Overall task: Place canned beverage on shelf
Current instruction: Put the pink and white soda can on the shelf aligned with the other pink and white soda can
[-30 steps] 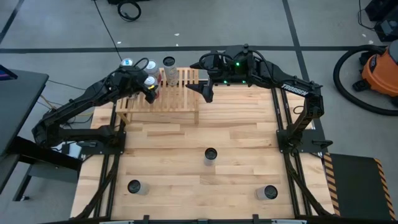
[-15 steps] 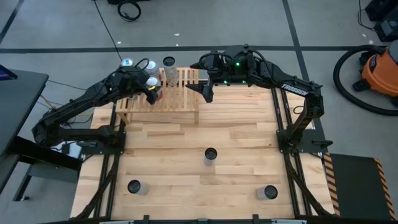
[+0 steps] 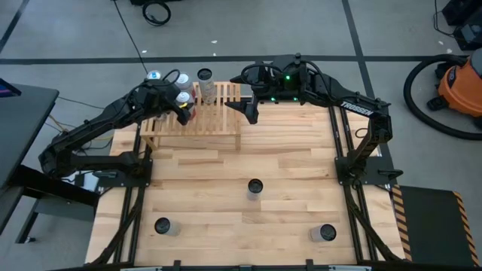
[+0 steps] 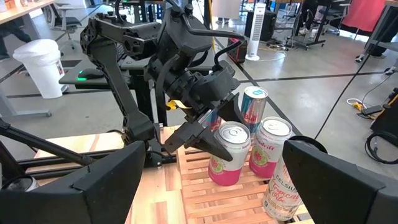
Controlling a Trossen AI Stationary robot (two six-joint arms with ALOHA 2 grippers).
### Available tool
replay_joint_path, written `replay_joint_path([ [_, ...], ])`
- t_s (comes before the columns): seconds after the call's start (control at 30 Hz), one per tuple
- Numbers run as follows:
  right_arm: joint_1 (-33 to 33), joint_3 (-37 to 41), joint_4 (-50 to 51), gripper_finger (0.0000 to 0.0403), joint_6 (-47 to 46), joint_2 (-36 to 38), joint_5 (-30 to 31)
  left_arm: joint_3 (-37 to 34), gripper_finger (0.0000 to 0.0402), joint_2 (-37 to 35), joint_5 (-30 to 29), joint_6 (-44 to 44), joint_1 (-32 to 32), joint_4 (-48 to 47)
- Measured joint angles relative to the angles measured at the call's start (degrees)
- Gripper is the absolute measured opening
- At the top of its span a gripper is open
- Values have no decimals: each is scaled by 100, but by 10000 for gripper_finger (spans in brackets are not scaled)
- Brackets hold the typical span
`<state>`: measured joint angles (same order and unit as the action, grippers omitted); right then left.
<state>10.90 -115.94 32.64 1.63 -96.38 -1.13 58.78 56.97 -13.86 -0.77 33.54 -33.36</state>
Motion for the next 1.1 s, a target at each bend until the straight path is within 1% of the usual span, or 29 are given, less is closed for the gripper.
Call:
replay_joint_path([
  [0.13, 0, 1, -1, 391, 0, 0, 0, -2, 318, -2, 2, 126, -2, 0],
  [0.9, 0, 1, -2, 391, 0, 0, 0, -2, 319, -8, 104, 64, -4, -75],
  [1.1, 0, 0, 0, 391, 0, 0, 0, -2, 319, -8, 235, 117, 0, -95],
])
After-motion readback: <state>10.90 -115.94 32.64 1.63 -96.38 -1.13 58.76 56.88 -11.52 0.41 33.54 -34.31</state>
